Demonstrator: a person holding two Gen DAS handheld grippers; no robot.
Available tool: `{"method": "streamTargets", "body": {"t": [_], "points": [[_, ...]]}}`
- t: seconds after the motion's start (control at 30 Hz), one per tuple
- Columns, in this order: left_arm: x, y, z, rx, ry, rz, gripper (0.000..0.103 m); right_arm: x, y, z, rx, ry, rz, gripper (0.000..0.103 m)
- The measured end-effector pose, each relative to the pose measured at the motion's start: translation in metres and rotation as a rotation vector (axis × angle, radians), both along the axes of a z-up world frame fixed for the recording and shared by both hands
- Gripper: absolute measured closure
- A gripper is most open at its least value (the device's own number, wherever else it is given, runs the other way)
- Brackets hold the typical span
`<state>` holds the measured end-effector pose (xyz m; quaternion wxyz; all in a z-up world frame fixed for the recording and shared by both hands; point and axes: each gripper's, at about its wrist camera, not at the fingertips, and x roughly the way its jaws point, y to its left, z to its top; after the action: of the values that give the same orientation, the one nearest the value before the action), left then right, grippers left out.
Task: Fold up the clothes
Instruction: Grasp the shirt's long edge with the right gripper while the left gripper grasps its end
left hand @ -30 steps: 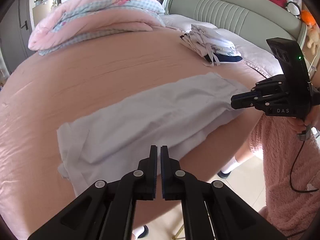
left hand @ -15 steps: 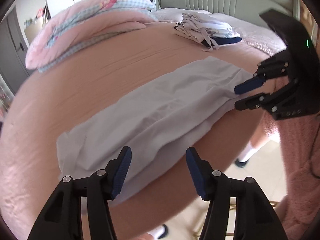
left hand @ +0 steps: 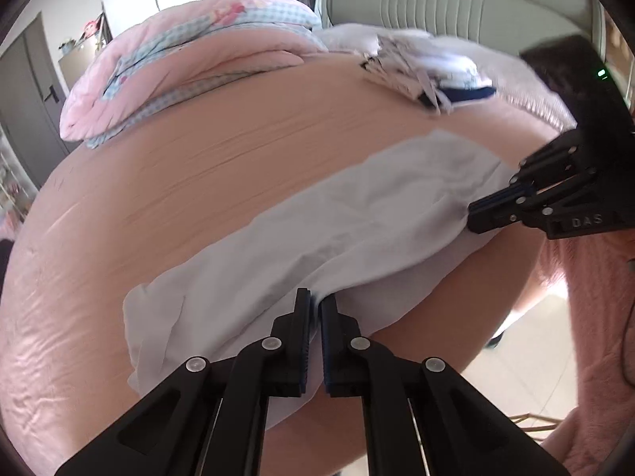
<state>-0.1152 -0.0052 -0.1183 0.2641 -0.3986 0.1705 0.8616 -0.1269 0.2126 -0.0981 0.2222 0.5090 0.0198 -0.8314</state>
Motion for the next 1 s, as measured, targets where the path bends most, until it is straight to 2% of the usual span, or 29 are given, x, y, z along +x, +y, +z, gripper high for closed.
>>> {"method": "streamTargets", "body": {"t": [0.07, 0.17, 0.27, 0.33, 0.4, 0.43, 0.47, 0.5, 0.53, 0.57, 0.6, 0.63, 0.67, 0.73, 0.83, 0.9, 1.0], "points": [[0.003, -0.007, 0.006, 0.028, -0.014, -0.004, 0.1, -0.002, 0.004, 0.001, -0.036, -0.012, -0.016, 0.099], [0.01, -0.012, 0.006, 0.04, -0.027, -0.027, 0.1, 0.003, 0.005, -0.001, 0.004, -0.007, -0.016, 0.099], [0.015, -0.009, -0.005, -0.008, -0.041, -0.026, 0.1, 0.01, 0.005, -0.006, 0.003, -0.025, 0.005, 0.099], [0.013, -0.003, -0.02, -0.057, -0.11, -0.023, 0.099, 0.015, 0.005, -0.017, 0.035, -0.062, 0.02, 0.099], [0.011, 0.002, -0.029, -0.077, -0.189, -0.027, 0.096, 0.016, 0.004, -0.034, 0.081, -0.148, 0.022, 0.099], [0.013, 0.001, -0.023, -0.038, -0.193, -0.036, 0.096, 0.016, 0.005, -0.038, 0.083, -0.18, 0.019, 0.099], [0.019, -0.003, -0.007, 0.048, -0.16, -0.047, 0.096, 0.017, 0.007, -0.036, 0.07, -0.189, 0.019, 0.099], [0.023, -0.01, 0.011, 0.157, -0.13, -0.056, 0.096, 0.018, 0.009, -0.028, 0.058, -0.174, 0.024, 0.099], [0.023, -0.017, 0.025, 0.234, -0.116, -0.043, 0.094, 0.02, 0.011, -0.017, 0.052, -0.139, 0.028, 0.099], [0.019, -0.023, 0.035, 0.278, -0.105, -0.007, 0.092, 0.022, 0.012, -0.006, 0.048, -0.101, 0.032, 0.098], [0.014, -0.027, 0.041, 0.299, -0.09, 0.034, 0.083, 0.02, 0.014, 0.004, 0.052, -0.062, 0.02, 0.098], [0.006, -0.029, 0.04, 0.281, -0.072, 0.079, 0.07, 0.018, 0.016, 0.013, 0.057, -0.022, 0.005, 0.096], [-0.003, -0.03, 0.034, 0.256, -0.067, 0.119, 0.067, 0.012, 0.015, 0.017, 0.05, 0.001, -0.019, 0.09], [-0.021, -0.029, 0.016, 0.259, -0.133, 0.188, 0.067, -0.005, 0.012, 0.017, 0.037, 0.026, -0.069, 0.081], [-0.033, -0.026, -0.004, 0.33, -0.254, 0.27, 0.067, -0.026, -0.002, 0.001, 0.054, 0.01, -0.118, 0.081], [-0.022, -0.02, -0.007, 0.37, -0.263, 0.28, 0.067, -0.03, -0.008, -0.013, 0.088, -0.018, -0.132, 0.081], [-0.01, -0.016, -0.021, 0.259, -0.233, 0.293, 0.067, -0.022, -0.001, -0.026, 0.061, -0.032, -0.138, 0.081]]}}
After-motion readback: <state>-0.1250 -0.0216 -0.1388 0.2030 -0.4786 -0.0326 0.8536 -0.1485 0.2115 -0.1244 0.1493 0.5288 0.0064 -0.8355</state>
